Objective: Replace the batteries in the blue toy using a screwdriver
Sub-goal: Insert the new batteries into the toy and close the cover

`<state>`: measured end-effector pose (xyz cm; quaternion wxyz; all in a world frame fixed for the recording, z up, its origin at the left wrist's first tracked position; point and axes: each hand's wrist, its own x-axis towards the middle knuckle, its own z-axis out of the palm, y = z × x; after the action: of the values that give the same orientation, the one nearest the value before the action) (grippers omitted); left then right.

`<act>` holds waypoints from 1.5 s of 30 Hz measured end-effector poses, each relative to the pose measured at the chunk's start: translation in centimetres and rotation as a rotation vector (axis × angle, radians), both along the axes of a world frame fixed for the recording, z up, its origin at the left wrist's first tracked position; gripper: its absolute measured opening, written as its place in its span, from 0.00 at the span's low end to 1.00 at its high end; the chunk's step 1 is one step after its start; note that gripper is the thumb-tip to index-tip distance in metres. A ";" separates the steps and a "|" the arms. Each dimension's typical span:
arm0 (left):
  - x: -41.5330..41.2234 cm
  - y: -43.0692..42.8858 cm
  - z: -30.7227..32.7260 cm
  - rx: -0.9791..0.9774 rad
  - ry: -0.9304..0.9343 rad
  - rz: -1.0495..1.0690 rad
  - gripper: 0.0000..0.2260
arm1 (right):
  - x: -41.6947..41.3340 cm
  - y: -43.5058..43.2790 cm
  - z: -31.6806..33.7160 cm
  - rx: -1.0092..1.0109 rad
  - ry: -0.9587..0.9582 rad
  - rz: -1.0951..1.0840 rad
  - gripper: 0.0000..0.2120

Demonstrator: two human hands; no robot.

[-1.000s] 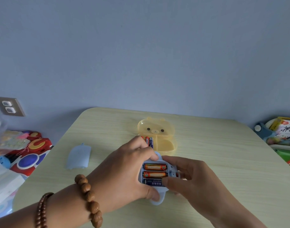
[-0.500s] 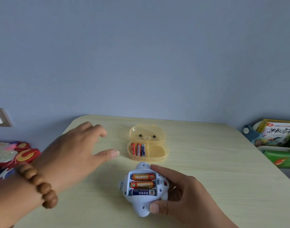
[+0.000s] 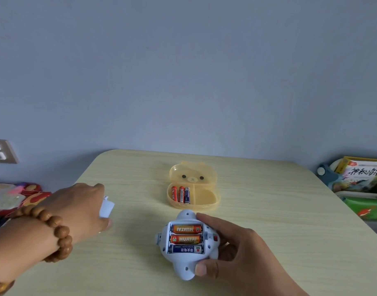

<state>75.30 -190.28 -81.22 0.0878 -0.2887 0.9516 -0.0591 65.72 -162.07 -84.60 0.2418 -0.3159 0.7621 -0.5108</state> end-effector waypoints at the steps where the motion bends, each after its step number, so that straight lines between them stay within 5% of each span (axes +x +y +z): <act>1: 0.1 0.0 0.2 0.002 0.033 -0.033 0.17 | 0.0 0.0 0.0 0.003 0.001 -0.003 0.34; 6: 0.8 1.9 2.4 0.447 0.513 -0.451 0.24 | -0.1 -0.1 -0.2 0.019 0.016 -0.025 0.34; 11: 0.3 6.1 2.4 0.742 0.619 -0.584 0.27 | -0.1 -0.3 -0.5 0.028 0.016 -0.028 0.34; 26: -0.1 8.3 1.3 0.628 0.563 -0.614 0.34 | 0.4 -0.2 0.7 0.011 0.067 0.040 0.30; 45: -0.7 8.6 0.5 0.476 0.431 -0.589 0.28 | -0.2 -0.1 -0.6 0.040 0.077 -0.015 0.36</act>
<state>74.59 -181.65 -80.77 -0.0695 0.0178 0.9770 0.2009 65.57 -162.22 -85.16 0.2150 -0.3248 0.7832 -0.4847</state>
